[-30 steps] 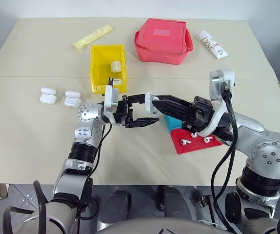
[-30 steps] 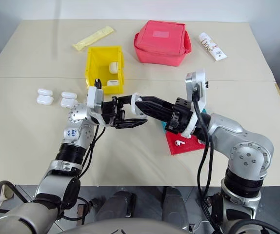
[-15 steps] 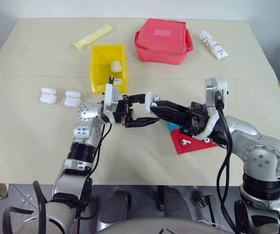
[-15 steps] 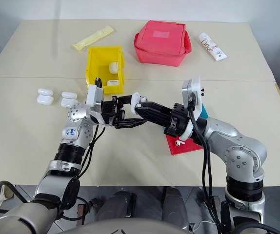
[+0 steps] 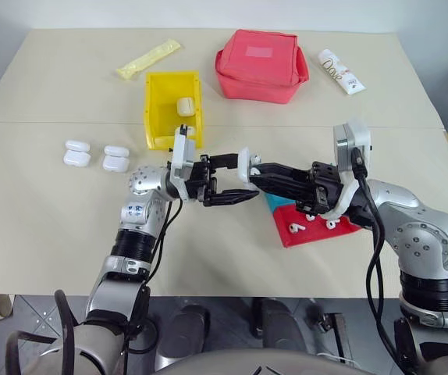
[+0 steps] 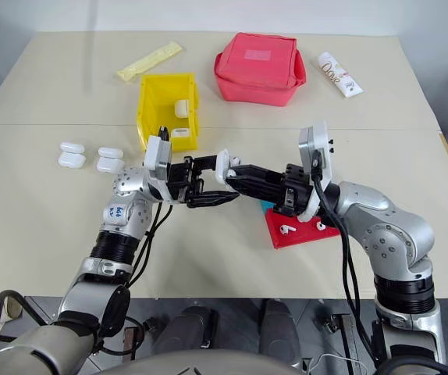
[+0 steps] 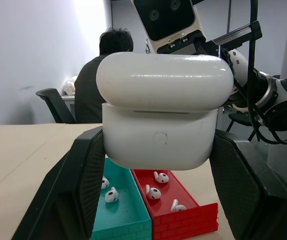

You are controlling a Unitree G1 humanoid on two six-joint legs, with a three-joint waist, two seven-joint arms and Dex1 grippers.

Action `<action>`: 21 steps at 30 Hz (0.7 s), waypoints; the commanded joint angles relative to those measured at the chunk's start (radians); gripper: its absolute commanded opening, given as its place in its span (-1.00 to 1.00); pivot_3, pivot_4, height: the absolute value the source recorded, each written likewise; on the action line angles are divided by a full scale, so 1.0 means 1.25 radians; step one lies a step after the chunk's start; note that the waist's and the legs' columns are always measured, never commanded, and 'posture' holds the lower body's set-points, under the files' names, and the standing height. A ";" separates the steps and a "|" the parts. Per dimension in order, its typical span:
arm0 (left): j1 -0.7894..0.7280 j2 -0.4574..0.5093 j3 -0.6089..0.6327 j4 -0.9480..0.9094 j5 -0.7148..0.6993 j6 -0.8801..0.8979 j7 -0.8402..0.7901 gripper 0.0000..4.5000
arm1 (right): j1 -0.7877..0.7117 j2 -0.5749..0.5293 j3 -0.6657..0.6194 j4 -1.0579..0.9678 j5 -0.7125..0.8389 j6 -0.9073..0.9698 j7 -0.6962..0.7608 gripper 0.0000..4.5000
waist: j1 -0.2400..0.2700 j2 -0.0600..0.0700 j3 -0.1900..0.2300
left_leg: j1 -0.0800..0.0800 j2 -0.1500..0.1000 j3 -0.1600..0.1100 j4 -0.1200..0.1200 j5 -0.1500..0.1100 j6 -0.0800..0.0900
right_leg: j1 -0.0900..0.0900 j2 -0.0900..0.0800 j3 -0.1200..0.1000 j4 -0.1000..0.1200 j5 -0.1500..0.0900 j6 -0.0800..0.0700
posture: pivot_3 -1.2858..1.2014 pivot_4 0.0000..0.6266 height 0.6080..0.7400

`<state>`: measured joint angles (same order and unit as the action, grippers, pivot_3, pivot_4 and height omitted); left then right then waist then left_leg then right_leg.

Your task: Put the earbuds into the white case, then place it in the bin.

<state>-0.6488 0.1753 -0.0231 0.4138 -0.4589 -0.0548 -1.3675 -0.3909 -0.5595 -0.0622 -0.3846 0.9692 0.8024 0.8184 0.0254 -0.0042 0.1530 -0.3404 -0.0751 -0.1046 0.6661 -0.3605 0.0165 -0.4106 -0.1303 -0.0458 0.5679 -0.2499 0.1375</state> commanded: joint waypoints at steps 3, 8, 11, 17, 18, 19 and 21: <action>-0.013 -0.012 0.027 -0.071 -0.045 -0.032 0.000 0.23 | 0.003 -0.037 0.058 0.063 -0.071 0.030 0.003 -0.79 | 0.000 0.000 0.000 | 0.000 0.000 0.000 0.000 0.000 0.000 | 0.000 0.000 0.000 0.000 0.000 0.000 | 0.03 -0.52 1.00; -0.008 -0.012 0.019 -0.074 -0.037 -0.046 -0.007 0.23 | -0.014 -0.044 0.085 0.071 -0.086 0.042 -0.002 -0.79 | 0.002 0.000 0.000 | 0.000 0.000 0.000 0.000 0.000 0.000 | 0.000 0.000 0.000 0.000 0.000 0.000 | 0.03 -0.52 1.00; -0.002 -0.011 0.011 -0.077 -0.028 -0.058 -0.019 0.23 | -0.023 -0.045 0.092 0.065 -0.093 0.052 -0.015 -0.79 | 0.001 0.000 0.000 | 0.000 0.000 0.000 0.000 0.000 0.000 | 0.000 0.000 0.000 0.000 0.000 0.000 | 0.03 -0.52 1.00; 0.003 -0.010 0.005 -0.079 -0.025 -0.070 -0.028 0.23 | -0.023 -0.052 0.091 0.044 -0.095 0.067 -0.032 -0.79 | 0.002 0.000 0.000 | 0.000 0.000 0.000 0.000 0.000 0.000 | 0.000 0.000 0.000 0.000 0.000 0.000 | 0.03 -0.52 1.00; 0.004 -0.011 0.006 -0.079 -0.025 -0.071 -0.028 0.23 | -0.019 -0.054 0.091 0.040 -0.096 0.068 -0.034 -0.79 | 0.002 0.000 0.000 | 0.000 0.000 0.000 0.000 0.000 0.000 | 0.000 0.000 0.000 0.000 0.000 0.000 | 0.03 -0.52 1.00; 0.003 -0.011 0.006 -0.078 -0.025 -0.071 -0.027 0.23 | -0.015 -0.056 0.091 0.037 -0.098 0.069 -0.036 -0.79 | 0.002 0.000 0.000 | 0.000 0.000 0.000 0.000 0.000 0.000 | 0.000 -0.001 0.000 0.000 0.000 0.000 | 0.03 -0.52 1.00; 0.003 -0.012 0.007 -0.077 -0.024 -0.072 -0.026 0.23 | -0.006 -0.061 0.090 0.029 -0.097 0.069 -0.039 -0.79 | 0.002 0.000 0.000 | 0.000 0.000 0.000 0.000 0.000 0.000 | 0.000 0.000 0.000 0.000 0.000 0.000 | 0.03 -0.52 1.00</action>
<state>-0.6142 0.1850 -0.0229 0.4138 -0.4292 -0.1069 -1.3812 -0.4402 -0.6032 0.0163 -0.3833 0.9218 0.8327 0.8195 0.0275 -0.0043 0.1530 -0.3408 -0.0753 -0.1047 0.6662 -0.3605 0.0165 -0.4106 -0.1308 -0.0459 0.5674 -0.2499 0.1375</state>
